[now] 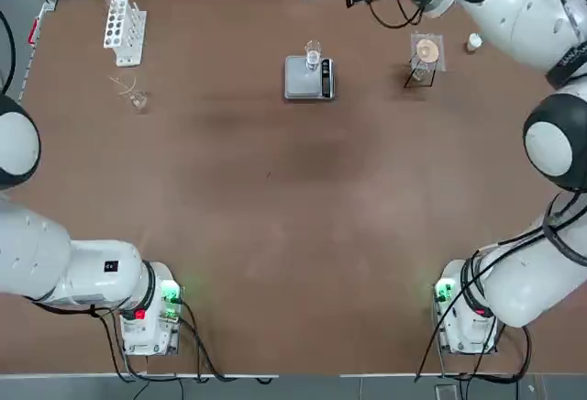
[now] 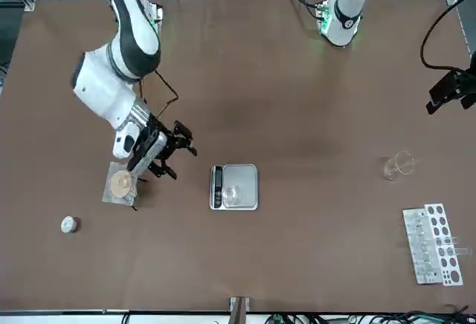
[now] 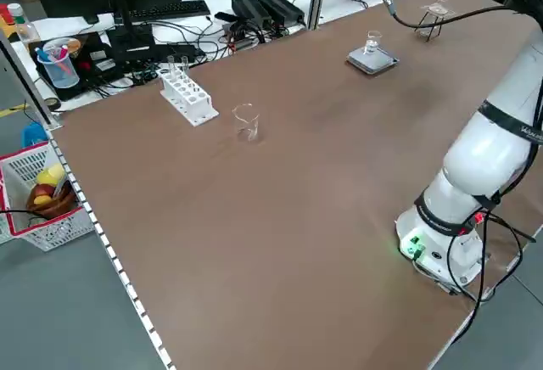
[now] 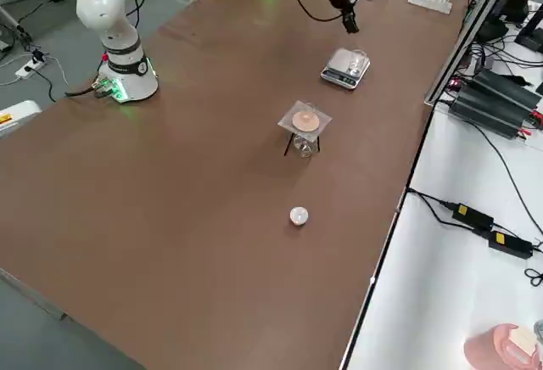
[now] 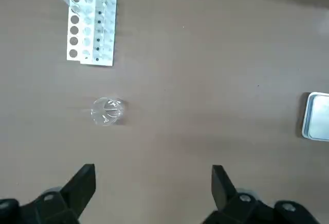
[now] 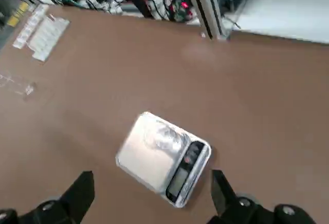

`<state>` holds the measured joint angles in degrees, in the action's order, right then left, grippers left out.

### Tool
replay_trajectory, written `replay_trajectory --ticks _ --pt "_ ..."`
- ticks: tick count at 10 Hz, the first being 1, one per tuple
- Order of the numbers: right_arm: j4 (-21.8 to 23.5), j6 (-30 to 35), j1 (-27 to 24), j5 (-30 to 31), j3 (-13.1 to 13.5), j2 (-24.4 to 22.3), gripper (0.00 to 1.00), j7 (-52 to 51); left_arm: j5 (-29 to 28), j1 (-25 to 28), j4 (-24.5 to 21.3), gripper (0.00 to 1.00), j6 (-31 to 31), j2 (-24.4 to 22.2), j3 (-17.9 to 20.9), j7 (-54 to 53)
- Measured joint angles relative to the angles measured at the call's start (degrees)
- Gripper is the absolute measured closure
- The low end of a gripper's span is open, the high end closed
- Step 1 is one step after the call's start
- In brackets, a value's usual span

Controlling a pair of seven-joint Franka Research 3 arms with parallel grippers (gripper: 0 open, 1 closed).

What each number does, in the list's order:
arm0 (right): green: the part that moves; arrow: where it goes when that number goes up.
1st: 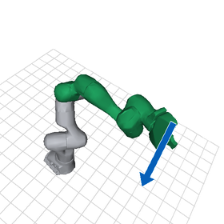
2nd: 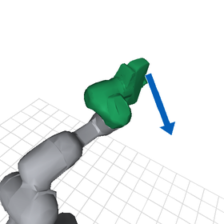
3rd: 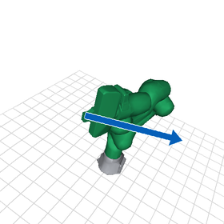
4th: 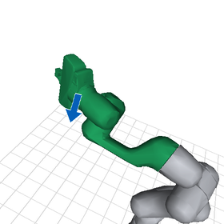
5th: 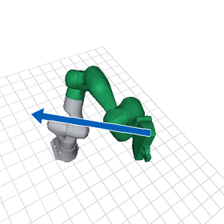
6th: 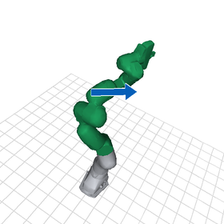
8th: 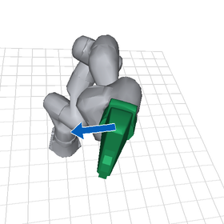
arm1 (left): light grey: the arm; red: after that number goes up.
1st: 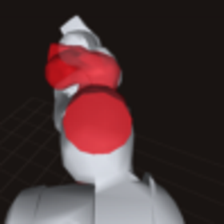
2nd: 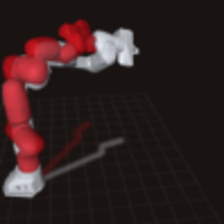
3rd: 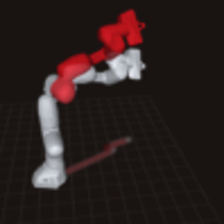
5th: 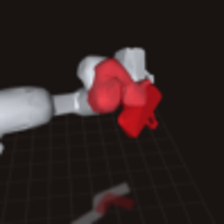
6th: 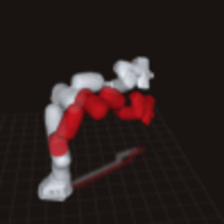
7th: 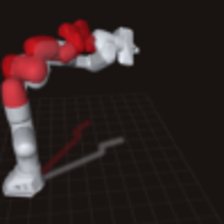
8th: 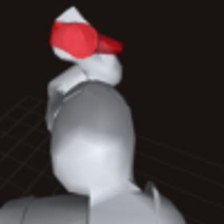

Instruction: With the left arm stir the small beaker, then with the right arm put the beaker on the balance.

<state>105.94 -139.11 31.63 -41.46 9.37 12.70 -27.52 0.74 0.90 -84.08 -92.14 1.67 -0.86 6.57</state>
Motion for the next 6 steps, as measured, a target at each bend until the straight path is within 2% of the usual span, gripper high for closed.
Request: replay_trajectory --ticks 3,6 --pt "-6.13 14.19 -0.65 17.33 1.62 -1.65 0.00 21.07 0.00 -0.01 0.00 0.00 0.00 0.00 -0.01 0.00" --pt "-11.52 24.47 -1.01 26.65 5.55 -2.04 0.00 30.37 0.00 -0.01 0.00 0.00 0.00 0.00 -0.01 0.00"
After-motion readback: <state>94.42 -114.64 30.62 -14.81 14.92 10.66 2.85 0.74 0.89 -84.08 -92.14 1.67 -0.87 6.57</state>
